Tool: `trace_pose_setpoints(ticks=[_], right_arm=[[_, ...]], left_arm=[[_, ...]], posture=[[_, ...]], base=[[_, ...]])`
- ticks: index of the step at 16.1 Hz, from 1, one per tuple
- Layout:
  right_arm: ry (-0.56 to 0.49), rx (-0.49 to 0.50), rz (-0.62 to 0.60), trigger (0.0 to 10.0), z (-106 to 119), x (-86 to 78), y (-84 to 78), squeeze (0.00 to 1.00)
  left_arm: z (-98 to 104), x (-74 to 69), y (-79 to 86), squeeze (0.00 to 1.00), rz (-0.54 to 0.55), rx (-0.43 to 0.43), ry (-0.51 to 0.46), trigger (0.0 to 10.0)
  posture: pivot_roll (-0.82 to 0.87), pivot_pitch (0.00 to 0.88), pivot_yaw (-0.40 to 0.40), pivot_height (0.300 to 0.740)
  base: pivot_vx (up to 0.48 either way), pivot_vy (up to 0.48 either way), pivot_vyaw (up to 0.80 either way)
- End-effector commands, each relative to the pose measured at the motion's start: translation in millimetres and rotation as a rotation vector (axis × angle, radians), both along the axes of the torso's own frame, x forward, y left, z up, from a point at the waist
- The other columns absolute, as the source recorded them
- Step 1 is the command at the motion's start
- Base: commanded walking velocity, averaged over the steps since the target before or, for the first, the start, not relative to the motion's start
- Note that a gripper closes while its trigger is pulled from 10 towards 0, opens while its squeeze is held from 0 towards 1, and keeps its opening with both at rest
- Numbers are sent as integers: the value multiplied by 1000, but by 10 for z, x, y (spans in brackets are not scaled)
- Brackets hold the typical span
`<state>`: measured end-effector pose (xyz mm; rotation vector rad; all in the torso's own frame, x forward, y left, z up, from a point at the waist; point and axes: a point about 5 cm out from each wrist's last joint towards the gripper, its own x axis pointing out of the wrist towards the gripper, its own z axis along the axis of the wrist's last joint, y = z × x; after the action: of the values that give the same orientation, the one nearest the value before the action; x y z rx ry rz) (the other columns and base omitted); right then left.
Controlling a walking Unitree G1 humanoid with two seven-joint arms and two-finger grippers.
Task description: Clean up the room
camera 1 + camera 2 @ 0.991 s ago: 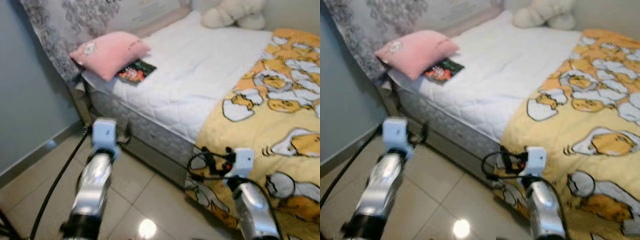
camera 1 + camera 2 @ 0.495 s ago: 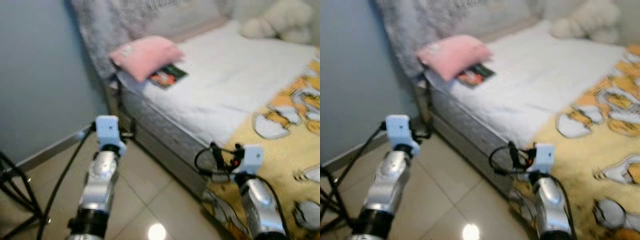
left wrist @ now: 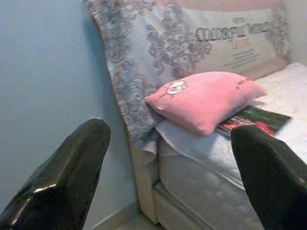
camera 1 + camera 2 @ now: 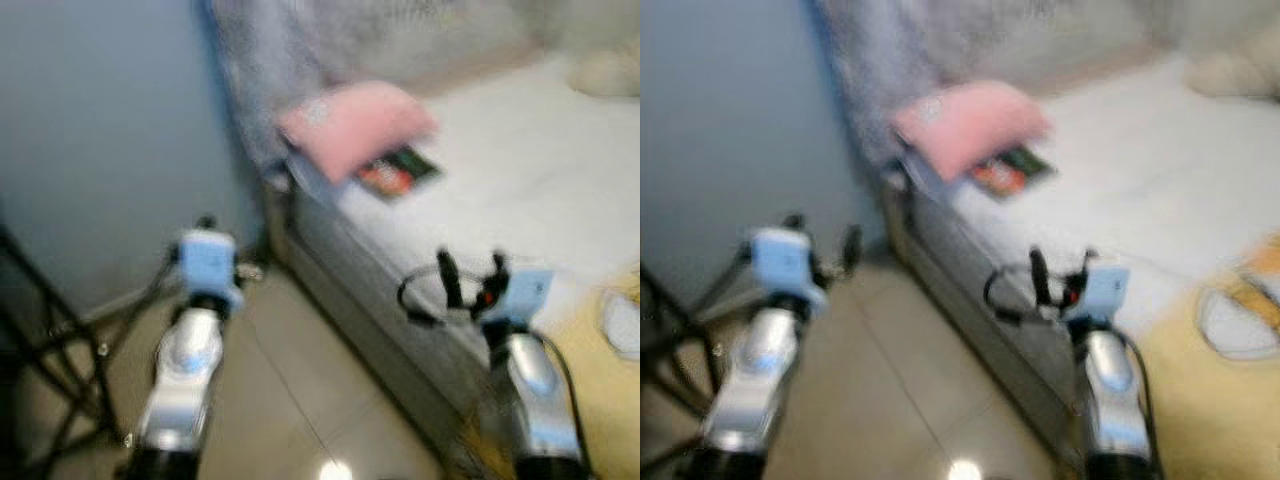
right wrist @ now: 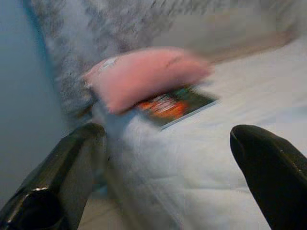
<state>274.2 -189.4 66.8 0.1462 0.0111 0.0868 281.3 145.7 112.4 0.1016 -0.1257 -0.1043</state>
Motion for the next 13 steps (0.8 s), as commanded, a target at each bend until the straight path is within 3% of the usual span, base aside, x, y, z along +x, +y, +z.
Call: trace_pose_setpoints(ticks=[1,3,5,9,10,11,13], right_arm=[[44,61,78,10000,-45,55,165,0],[97,83,105,10000,-132,38,204,0],[127,70,129,10000,-198,-3,211,0],[136,73,133,10000,-215,-8,208,0],[142,73,137,10000,-227,-13,207,0],[137,75,148,10000,-222,12,239,0],[128,77,154,10000,-202,47,242,0]], left_arm=[[-21,38,-6,0,6,25,37,10000],[-68,46,-25,0,10,67,55,10000],[-112,75,82,0,75,34,100,10000],[-112,81,95,0,80,31,101,10000],[-109,84,97,0,85,47,100,10000],[-100,100,-39,0,48,88,99,10000],[-111,125,-95,0,30,92,114,10000]], posture=[[46,0,13,740],[50,0,9,740],[54,0,3,740],[56,0,0,740],[56,0,0,740],[38,0,8,740],[38,0,11,740]], base=[[480,0,469],[240,0,466],[0,0,469],[0,0,469],[0,-480,469],[0,-454,469],[0,-418,466]])
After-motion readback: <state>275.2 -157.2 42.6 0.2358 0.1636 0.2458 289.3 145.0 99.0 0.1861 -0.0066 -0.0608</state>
